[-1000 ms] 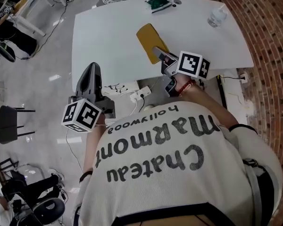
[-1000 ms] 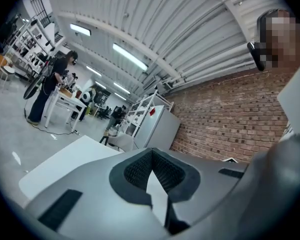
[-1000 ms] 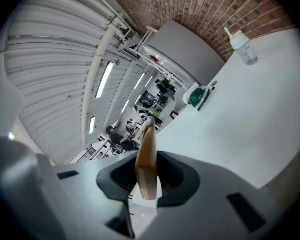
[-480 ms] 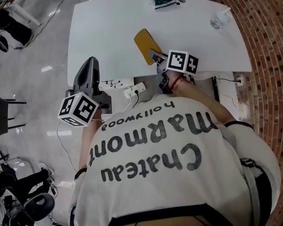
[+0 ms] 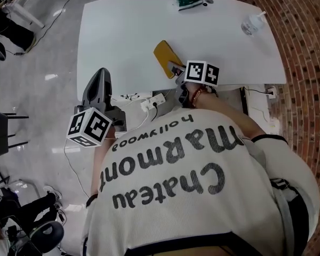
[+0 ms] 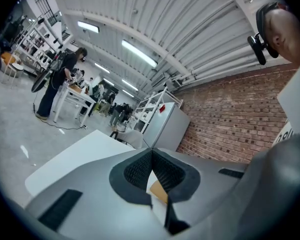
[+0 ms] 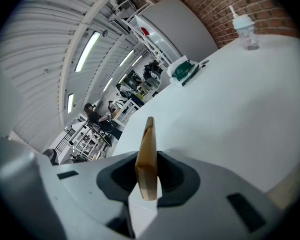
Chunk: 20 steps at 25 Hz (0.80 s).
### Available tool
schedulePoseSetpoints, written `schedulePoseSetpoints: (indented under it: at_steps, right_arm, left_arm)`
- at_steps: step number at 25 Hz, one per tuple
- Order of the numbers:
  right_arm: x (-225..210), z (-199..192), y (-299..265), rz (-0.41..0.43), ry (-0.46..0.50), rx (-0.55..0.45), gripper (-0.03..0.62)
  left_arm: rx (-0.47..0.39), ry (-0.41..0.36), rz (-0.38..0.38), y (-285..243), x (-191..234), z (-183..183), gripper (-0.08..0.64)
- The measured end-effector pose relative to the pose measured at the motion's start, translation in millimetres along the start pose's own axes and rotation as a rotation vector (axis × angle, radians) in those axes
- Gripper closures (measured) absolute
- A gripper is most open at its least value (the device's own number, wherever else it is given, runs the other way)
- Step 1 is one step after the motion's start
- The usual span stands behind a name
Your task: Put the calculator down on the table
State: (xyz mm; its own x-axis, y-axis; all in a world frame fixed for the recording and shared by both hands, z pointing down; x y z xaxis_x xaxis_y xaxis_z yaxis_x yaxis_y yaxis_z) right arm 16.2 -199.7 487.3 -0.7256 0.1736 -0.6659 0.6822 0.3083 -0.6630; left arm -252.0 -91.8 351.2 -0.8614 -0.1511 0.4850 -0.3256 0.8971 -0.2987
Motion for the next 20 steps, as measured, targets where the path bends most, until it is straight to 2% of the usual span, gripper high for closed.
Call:
schedulePoseSetpoints:
  at_steps: [4, 9, 14, 20]
  right_arm:
    - [-3.9, 1.3, -6.7, -0.027, -0.029, 0.014, 0.505]
    - [-9.2, 3.1, -12.6, -0.099, 0.048, 0.047, 0.505]
    - [-11.4, 5.5, -14.0, -0.128, 0.128, 0.068, 0.502]
    - [-18.4, 4.6, -19.2, -0.141, 0.150, 0.088, 0.499]
  left_arm:
    - [-0.022, 0.030, 0.005, -2.1, 14.2, 3.9, 0.558]
    - [-0.035, 0.044, -0.006, -7.0, 21.0, -0.3, 0.558]
    - [-0.023, 0.066, 0.005, -10.6, 22.4, -7.8, 0.558]
    - [-0.012, 0.064, 0.021, -8.8, 19.0, -12.5, 0.558]
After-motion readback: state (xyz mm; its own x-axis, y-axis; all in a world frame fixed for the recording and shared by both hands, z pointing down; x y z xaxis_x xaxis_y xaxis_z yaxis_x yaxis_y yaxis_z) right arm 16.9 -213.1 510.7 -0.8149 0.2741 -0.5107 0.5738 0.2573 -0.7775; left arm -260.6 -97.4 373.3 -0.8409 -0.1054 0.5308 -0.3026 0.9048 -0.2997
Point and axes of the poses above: the fingertips, and each gripper's own axes: y backward along the fingers, x to its left, z out of its top, the point moved 6 cm from there along y, backward along the fingers, and after that the axes turned 15 degrees about x, right-handed, at the moved point
